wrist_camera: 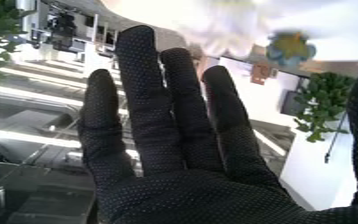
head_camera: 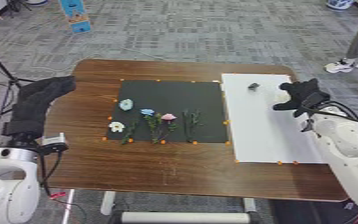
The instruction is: Arrange flowers
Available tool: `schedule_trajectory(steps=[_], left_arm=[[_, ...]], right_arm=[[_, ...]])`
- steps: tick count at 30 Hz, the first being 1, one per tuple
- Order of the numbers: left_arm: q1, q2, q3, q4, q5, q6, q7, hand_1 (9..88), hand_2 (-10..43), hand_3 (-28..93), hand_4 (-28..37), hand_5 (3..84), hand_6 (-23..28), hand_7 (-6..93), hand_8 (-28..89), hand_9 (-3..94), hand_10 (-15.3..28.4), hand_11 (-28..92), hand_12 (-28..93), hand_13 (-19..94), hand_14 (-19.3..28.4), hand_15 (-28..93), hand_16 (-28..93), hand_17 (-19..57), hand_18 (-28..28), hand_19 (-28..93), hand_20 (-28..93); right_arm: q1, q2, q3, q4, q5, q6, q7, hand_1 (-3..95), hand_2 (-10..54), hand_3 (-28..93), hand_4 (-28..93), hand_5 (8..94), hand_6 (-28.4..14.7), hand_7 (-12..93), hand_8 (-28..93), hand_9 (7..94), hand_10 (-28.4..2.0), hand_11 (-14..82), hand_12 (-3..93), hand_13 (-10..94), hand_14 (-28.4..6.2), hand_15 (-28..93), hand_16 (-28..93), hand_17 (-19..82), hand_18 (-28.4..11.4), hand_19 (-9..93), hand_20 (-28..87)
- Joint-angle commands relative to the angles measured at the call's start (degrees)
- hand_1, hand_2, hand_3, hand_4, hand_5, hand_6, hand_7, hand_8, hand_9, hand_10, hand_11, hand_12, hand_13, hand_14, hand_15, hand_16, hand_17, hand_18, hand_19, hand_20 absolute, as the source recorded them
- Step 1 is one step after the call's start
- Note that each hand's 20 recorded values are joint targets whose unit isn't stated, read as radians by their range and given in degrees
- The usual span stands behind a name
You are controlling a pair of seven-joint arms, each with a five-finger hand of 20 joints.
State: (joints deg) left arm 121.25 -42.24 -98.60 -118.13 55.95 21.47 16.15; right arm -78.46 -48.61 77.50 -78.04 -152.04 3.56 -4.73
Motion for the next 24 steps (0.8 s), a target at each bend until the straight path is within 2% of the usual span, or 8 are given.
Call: schedule_trajectory(steps=[1, 5, 9, 12, 14, 17, 20, 24], left_arm=[[-0.11, -0.92, 0.34, -0.54, 0.2, 0.52, 0.35, 28.0, 12.8, 73, -26.6, 51.4, 2.4, 17.7, -9, 51.8, 12.9, 21, 10, 40, 14.2, 16, -1, 6.6, 12.7, 13, 18], [0.32, -1.23, 0.25, -0.74, 0.1, 0.54, 0.43, 28.1, 12.7, 73, -26.6, 51.4, 2.4, 17.8, -9, 51.8, 12.8, 21, 10, 39, 14.2, 16, 0, 6.4, 12.8, 13, 18], [0.23, -1.45, 0.36, -0.8, 0.04, 0.78, 0.6, 28.1, 12.8, 73, -26.7, 51.4, 2.3, 17.9, -9, 51.8, 12.8, 21, 10, 39, 14.2, 16, 0, 6.3, 12.9, 13, 18], [0.06, -1.5, 0.37, -0.86, -0.18, 0.87, 0.76, 28.2, 12.8, 73, -26.7, 51.4, 2.3, 17.8, -9, 51.6, 12.8, 21, 10, 39, 14.2, 16, 0, 6.3, 12.9, 13, 18], [0.05, -1.6, 0.38, -0.98, -0.07, 0.97, 0.57, 28.1, 12.8, 72, -26.6, 51.4, 2.3, 17.8, -9, 51.6, 12.8, 21, 10, 39, 14.2, 16, 0, 6.2, 12.9, 13, 18], [-0.36, -1.62, 0.72, -0.85, -0.19, 0.71, 0.42, 28.1, 12.8, 72, -26.6, 51.4, 2.3, 17.8, -9, 51.6, 12.8, 21, 10, 39, 14.1, 16, 0, 6.2, 12.9, 13, 18], [-0.37, -1.82, 0.85, -0.93, -0.39, 0.76, 0.39, 28.2, 12.9, 72, -26.6, 51.3, 2.3, 17.9, -9, 51.6, 12.8, 21, 10, 39, 14.2, 16, 0, 6.2, 12.9, 13, 18], [0.07, -2.07, 0.46, -1.2, -0.24, 1.02, 0.38, 28.2, 12.9, 72, -26.5, 51.3, 2.3, 17.8, -9, 51.6, 12.8, 21, 10, 39, 14.3, 17, 0, 6.1, 13.0, 13, 18]], right_arm=[[0.0, -0.79, -1.04, 2.24, -1.89, 5.28, -1.17, 19.5, -9.5, 69, -22, 41.7, -1.7, 22, -9, 55.1, -14.5, 19.4, 23.5, 59, -15.4, 37, 32, 21, -24.5, 59, 56], [0.86, -0.98, -3.4, 4.37, -2.81, 10.38, 0.85, 26.9, -9.5, 70, -22, 45.5, -1.0, 25, -11, 59.3, -14.0, 21.5, 23.4, 63, -14.1, 39, 32, 24, -23.7, 62, 57], [2.15, -1.51, -4.77, 5.98, -3.87, 11.59, 1.51, 34.5, -9.5, 69, -23, 52.7, 0.5, 28, -13, 66.2, -12.8, 22.9, 23.4, 68, -12.5, 41, 33, 27, -22.9, 65, 58], [2.1, -1.69, -4.86, 5.87, -4.07, 10.7, 1.7, 38.4, -9.5, 68, -23, 58.9, 1.8, 29, -13, 70.9, -12.0, 23.9, 23.2, 70, -11.7, 42, 33, 29, -22.6, 66, 58], [2.33, -1.89, -5.17, 6.23, -4.64, 10.57, 2.07, 41.4, -8.9, 66, -25, 60.5, 1.7, 30, -3, 73.0, -11.8, 24.2, 23.1, 71, -11.3, 43, 34, 29, -22.3, 67, 59], [1.92, -2.28, -4.88, 5.62, -5.85, 8.05, 4.27, 42.2, -8.9, 66, -25, 61.2, 1.3, 30, -1, 73.5, -11.7, 24.2, 23.1, 71, -11.0, 43, 34, 30, -22.2, 67, 59], [1.71, -2.32, -4.67, 5.02, -5.95, 5.41, 5.58, 41.9, -9.2, 67, -24, 61.3, 0.7, 28, -2, 72.9, -11.7, 23.5, 22.8, 71, -10.7, 43, 34, 30, -22.1, 67, 59], [2.27, -2.31, -4.69, 4.61, -6.34, 3.13, 6.91, 38.2, -9.5, 69, -21, 61.0, -0.1, 26, -11, 71.0, -12.6, 21.8, 22.6, 71, -10.9, 42, 35, 30, -22.3, 67, 59]])
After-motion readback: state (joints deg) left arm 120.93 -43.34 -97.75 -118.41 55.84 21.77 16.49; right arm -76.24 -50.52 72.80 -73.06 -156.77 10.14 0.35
